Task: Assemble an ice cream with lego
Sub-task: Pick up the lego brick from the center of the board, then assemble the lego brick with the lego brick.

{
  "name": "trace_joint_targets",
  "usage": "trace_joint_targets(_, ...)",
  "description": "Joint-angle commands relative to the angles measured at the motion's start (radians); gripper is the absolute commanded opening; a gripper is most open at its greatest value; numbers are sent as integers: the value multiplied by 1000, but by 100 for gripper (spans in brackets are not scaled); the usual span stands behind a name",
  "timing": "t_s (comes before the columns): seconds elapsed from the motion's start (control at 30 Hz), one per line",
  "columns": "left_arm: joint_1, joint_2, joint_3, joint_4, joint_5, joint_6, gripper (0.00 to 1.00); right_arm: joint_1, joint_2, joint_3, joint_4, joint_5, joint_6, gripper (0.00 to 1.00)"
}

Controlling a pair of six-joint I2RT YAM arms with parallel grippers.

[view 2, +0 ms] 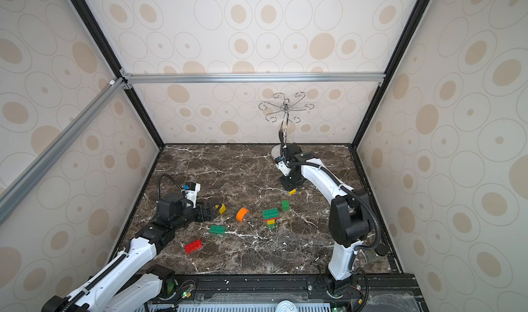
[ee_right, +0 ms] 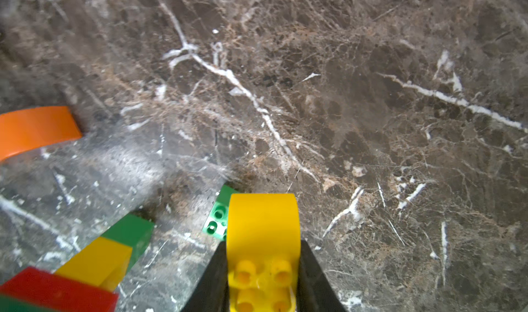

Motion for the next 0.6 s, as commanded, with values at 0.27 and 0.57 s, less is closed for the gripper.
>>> trace_joint_targets(0.27, 5, -21, 3, 13, 13, -4, 100, 126, -214, -33, -158, -284, -521, 0)
trace_joint_targets(0.57, 5, -5, 3, 18, 31, -7, 100, 261, -173, 25, -270, -185, -660, 0)
